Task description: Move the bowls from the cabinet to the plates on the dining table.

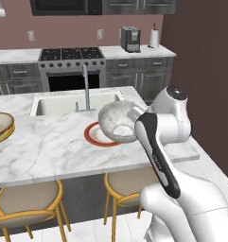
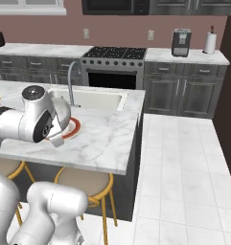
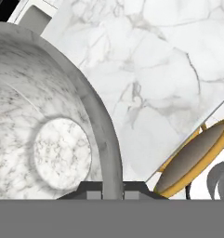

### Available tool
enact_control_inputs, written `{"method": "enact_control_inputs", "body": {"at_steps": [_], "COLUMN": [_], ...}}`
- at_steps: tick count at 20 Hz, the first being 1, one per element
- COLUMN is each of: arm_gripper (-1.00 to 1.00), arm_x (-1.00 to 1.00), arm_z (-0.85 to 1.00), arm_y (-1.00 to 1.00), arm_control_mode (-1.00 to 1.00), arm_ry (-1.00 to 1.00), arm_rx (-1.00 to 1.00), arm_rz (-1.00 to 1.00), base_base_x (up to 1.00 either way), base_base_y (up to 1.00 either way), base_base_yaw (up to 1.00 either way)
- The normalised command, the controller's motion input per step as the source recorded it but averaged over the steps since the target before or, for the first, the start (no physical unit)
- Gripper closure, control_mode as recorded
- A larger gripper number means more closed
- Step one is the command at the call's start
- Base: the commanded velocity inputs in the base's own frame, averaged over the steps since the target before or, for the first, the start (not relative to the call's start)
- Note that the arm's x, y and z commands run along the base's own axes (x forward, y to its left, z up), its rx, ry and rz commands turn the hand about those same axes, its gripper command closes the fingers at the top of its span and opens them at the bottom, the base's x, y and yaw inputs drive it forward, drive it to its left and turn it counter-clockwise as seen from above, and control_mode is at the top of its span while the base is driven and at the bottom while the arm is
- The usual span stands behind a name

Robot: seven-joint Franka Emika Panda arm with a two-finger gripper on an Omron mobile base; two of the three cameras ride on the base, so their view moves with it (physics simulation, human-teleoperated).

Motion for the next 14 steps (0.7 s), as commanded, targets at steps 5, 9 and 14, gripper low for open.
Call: {"method": "enact_control_inputs", "body": {"at_steps": [5, 9, 14], "arm_gripper": [1.0, 1.0, 1.0], "arm_x": [0.32, 0.25, 0.21], "arm_z": [-0.09, -0.03, -0.07], "arm_y": [0.03, 0.14, 0.22], "arm_control_mode": [-1.0, -1.0, -1.0], "arm_ry": [0.0, 0.04, 0.07], "arm_rx": [0.0, 0.0, 0.0], "arm_rz": [0.0, 0.0, 0.0], "base_base_x": [0.0, 0.0, 0.0], "base_base_y": [0.0, 0.0, 0.0], "base_base_yaw": [0.0, 0.0, 0.0]}}
